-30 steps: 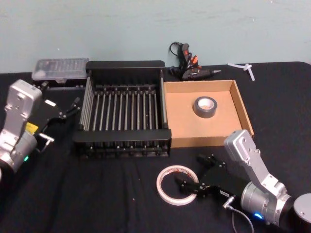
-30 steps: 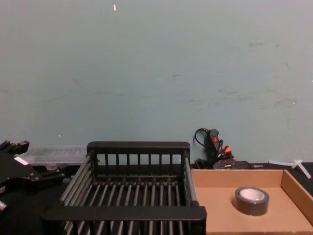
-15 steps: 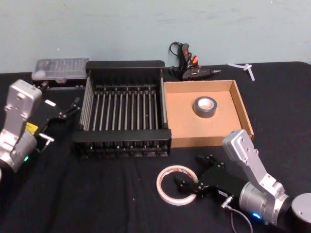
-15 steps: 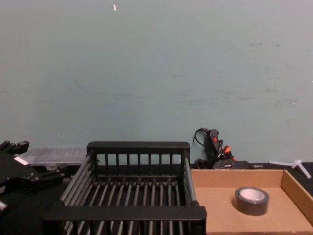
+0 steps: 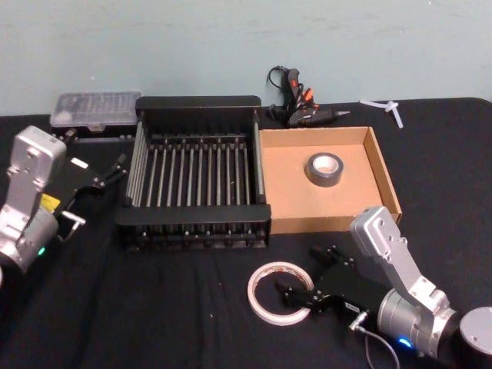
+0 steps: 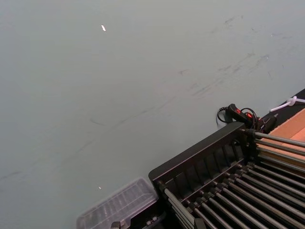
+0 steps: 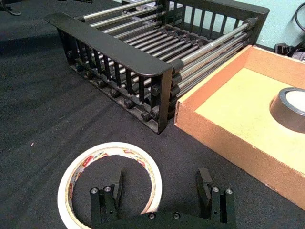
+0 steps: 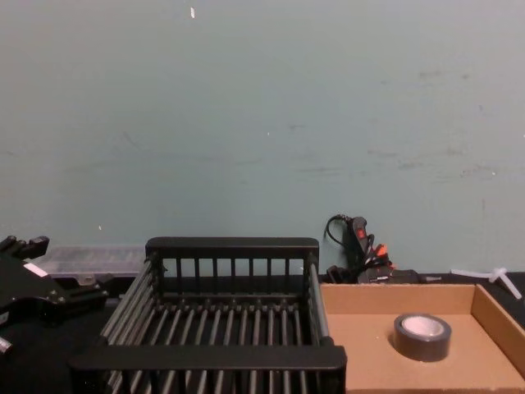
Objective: Pick up the white tape and place it into the black box , Pick up the silver tape and place it into the brown box.
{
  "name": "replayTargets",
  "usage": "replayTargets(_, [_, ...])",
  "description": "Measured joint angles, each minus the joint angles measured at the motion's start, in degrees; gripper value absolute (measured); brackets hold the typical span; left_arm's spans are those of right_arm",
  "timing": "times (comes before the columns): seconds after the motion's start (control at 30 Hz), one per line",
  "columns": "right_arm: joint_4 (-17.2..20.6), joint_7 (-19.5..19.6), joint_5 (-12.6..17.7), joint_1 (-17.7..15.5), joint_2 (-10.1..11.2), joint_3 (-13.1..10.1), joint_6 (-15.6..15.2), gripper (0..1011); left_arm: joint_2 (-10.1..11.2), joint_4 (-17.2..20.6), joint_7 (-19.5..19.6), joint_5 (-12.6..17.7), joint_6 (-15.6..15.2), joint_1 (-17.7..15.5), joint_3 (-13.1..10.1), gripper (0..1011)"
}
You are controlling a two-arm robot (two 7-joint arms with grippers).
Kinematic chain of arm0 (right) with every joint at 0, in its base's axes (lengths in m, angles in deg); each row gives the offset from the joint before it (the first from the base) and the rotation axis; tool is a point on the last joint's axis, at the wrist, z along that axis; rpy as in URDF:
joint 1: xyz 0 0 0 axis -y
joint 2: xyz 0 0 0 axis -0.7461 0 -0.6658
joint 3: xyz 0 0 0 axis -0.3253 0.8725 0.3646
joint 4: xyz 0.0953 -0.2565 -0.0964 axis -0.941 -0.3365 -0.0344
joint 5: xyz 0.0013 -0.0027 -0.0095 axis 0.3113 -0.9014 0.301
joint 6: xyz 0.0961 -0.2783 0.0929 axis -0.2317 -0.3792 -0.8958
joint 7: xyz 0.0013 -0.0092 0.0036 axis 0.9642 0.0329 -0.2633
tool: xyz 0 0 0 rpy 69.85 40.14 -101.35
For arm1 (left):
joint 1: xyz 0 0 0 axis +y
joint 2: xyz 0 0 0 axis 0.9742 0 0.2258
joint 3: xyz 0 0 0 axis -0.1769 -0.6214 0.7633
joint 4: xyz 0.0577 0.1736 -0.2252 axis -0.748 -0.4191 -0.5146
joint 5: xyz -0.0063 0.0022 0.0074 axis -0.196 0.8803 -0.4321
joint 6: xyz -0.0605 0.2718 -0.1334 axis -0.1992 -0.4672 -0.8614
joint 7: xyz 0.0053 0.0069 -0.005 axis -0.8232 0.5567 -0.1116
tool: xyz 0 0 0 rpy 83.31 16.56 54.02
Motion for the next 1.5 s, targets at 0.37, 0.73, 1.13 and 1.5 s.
replayTargets(0.37, [0.1, -0.1, 0.1, 0.0, 0.1, -0.1, 0.0, 787, 0.0, 0.0, 0.0, 0.0, 0.0, 0.0, 0.0, 1001])
replayTargets(0.73, [0.1, -0.2, 0.2, 0.0, 0.1, -0.1, 0.0, 463, 0.0, 0.0, 0.0, 0.0, 0.0, 0.0, 0.0, 1001])
replayTargets(1.13, [0.1, -0.2, 0.2, 0.0, 0.1, -0.1, 0.0, 113, 0.0, 0.0, 0.0, 0.0, 0.0, 0.0, 0.0, 1001])
replayTargets(1.5, [0.0, -0.5, 0.5, 0.0, 0.1, -0.2, 0.1, 94, 0.0, 0.0, 0.0, 0.0, 0.0, 0.0, 0.0, 1001])
